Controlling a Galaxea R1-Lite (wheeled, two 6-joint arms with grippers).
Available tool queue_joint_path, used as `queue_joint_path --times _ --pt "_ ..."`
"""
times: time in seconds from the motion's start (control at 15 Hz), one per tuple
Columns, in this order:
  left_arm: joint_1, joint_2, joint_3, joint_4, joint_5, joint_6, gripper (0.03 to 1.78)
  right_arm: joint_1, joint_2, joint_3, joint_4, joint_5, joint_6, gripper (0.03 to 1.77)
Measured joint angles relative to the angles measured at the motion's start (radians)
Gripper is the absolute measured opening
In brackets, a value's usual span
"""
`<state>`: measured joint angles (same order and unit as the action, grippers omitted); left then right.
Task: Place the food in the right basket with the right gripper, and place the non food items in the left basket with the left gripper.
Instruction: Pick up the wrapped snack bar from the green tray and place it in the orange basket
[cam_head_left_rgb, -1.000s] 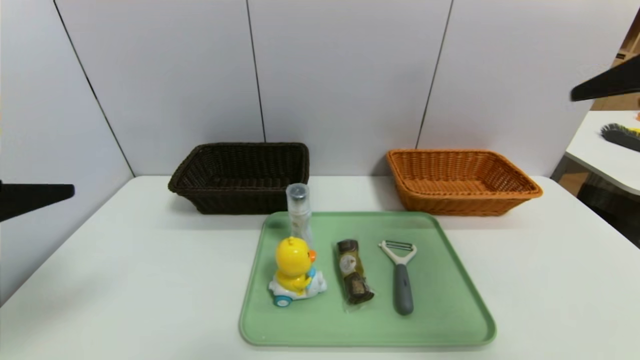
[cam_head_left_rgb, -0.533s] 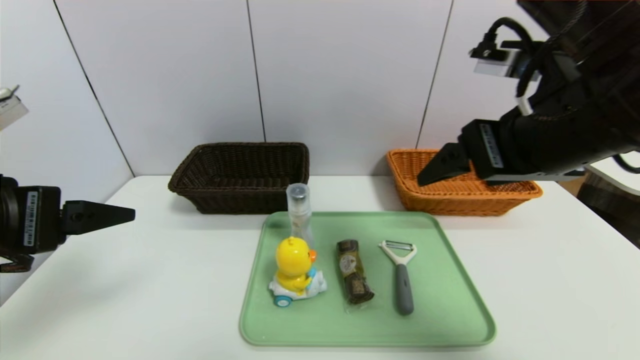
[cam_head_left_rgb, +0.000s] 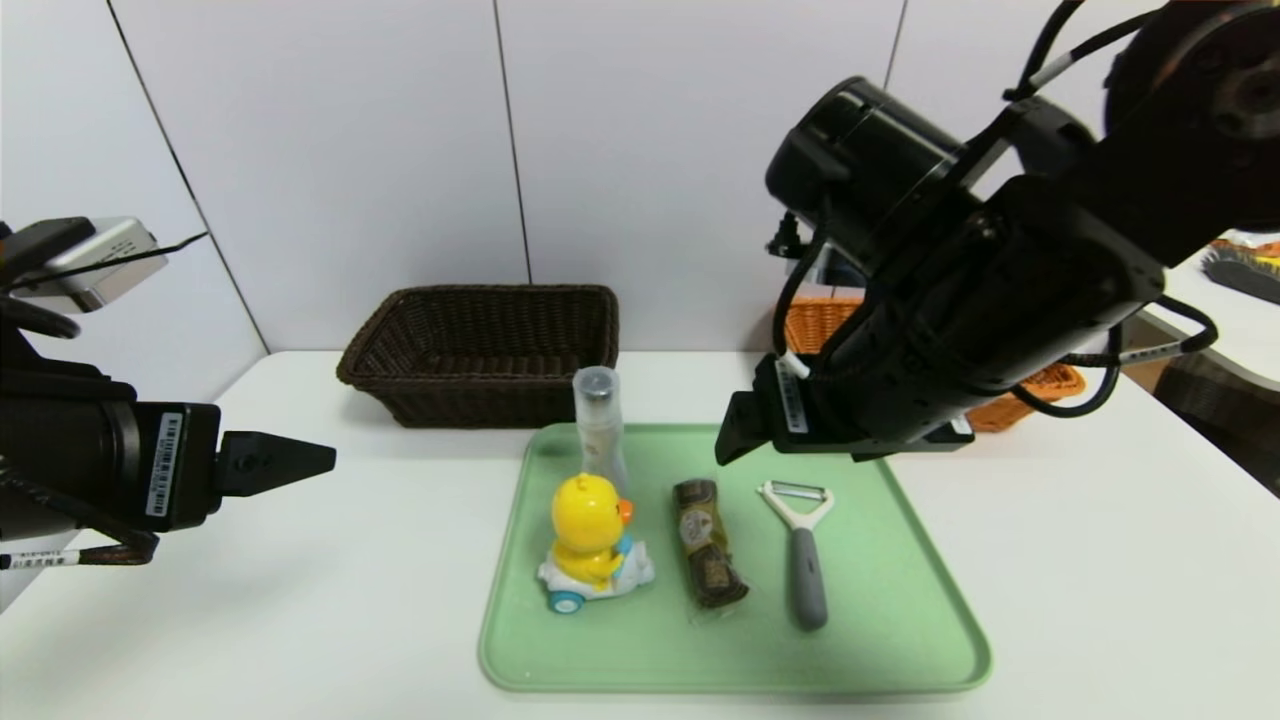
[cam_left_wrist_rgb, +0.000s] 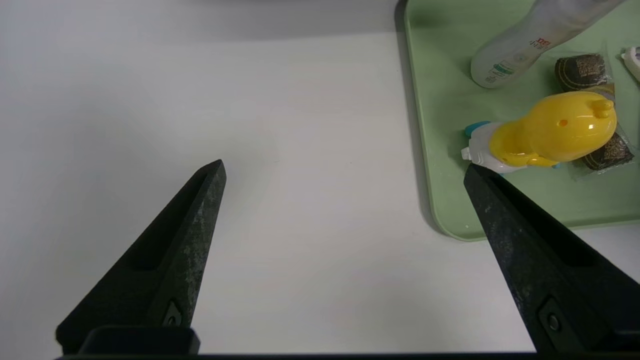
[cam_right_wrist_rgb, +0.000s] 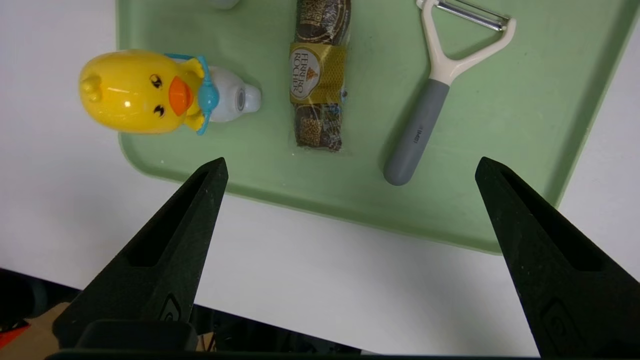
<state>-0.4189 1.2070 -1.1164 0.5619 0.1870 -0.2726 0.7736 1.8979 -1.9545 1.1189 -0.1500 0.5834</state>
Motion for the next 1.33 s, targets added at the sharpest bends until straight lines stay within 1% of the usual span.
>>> queue_joint_path --times 0.33,0.47,0.67,1.33 --pt "-0.001 0.003 0.009 -0.004 0.000 0.001 1.69 -0.005 0.122 0.000 -0.063 -0.013 0.039 1.71" --pt "-0.001 0.004 0.007 -0.006 0.000 0.001 1.69 -0.009 0.170 0.000 -0.072 -0.013 0.042 1.71" --pt "-0.001 0.005 0.007 -0.007 -0.001 0.001 1.69 -0.012 0.225 0.000 -0.118 -0.011 0.071 1.71" --pt "-0.001 0.008 0.005 -0.007 -0.005 0.000 1.69 -0.004 0.291 0.000 -0.131 -0.004 0.080 1.71"
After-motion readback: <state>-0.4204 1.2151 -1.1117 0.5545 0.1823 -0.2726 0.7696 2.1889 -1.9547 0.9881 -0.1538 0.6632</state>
